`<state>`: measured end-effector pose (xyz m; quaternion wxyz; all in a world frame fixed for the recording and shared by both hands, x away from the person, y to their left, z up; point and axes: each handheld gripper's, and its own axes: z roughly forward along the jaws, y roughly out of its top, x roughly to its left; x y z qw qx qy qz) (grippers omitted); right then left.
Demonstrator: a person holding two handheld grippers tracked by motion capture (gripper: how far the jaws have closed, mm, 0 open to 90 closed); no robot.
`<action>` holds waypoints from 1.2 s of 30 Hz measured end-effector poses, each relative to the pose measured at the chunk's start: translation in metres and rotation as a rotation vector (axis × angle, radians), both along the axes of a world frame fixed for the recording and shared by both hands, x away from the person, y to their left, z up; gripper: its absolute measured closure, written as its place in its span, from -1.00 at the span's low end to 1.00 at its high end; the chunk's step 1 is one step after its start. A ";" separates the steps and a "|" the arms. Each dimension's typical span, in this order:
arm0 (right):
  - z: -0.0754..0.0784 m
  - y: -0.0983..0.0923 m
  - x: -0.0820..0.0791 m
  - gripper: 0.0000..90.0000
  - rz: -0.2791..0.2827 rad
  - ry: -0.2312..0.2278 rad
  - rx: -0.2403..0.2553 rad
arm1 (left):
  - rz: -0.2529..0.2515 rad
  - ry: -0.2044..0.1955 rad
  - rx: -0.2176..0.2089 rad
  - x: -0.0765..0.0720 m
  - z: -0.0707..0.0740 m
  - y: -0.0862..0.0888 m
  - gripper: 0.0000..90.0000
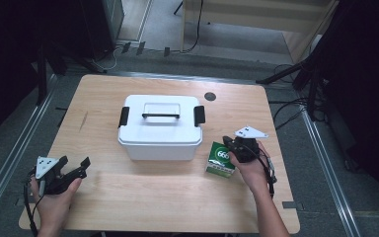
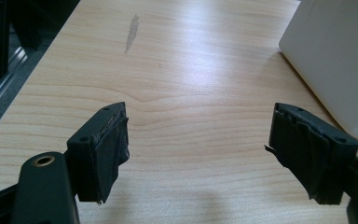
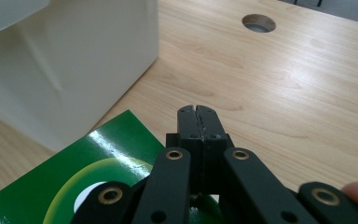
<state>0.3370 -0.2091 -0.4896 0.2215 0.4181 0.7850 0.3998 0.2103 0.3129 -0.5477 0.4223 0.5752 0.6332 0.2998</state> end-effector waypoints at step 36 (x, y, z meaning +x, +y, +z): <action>-0.007 0.050 -0.103 0.96 -0.072 -0.022 0.069 | 0.029 0.008 0.049 0.001 -0.001 -0.005 -0.57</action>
